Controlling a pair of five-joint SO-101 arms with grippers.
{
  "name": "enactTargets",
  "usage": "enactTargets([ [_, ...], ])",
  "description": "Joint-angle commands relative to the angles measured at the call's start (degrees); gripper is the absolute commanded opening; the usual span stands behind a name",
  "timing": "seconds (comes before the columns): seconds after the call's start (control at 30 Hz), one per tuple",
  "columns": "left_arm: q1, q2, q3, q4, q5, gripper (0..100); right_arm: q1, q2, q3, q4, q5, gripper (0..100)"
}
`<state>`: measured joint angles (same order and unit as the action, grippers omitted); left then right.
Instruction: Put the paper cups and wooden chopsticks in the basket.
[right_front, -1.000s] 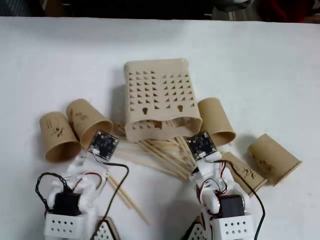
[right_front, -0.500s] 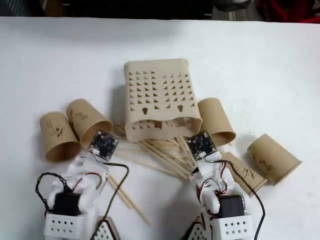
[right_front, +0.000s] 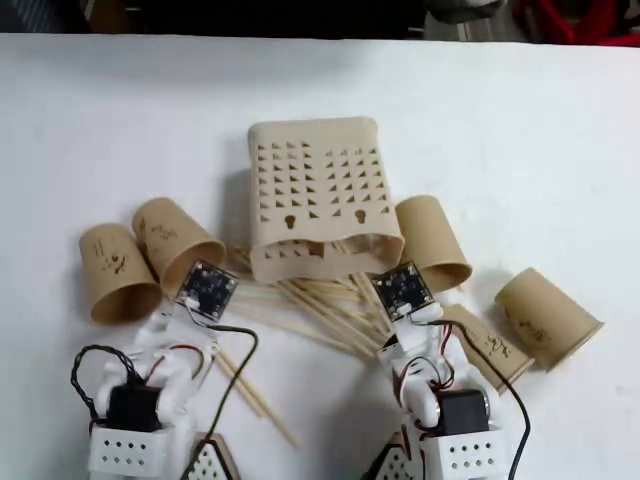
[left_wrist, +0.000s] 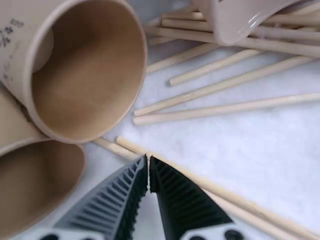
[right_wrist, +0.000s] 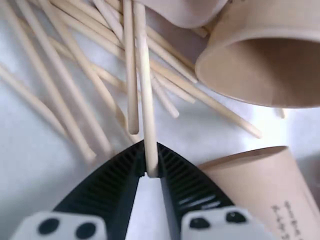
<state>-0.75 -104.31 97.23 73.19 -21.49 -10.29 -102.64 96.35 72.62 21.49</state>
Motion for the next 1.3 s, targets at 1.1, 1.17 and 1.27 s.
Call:
enactTargets([
  [1.1, -0.4, 0.04, -6.33, 0.18, -0.88, 3, -0.04, -0.57, 0.18, -0.13, 0.44, 1.8],
  [1.17, -0.4, 0.04, -9.76, 0.18, -0.97, 3, 0.04, -0.57, -1.58, -0.4, 0.44, 1.8],
  [1.27, -0.31, 0.04, -12.84, -2.9, -0.97, 3, 0.04, -0.57, -6.95, -0.4, 0.44, 1.8],
])
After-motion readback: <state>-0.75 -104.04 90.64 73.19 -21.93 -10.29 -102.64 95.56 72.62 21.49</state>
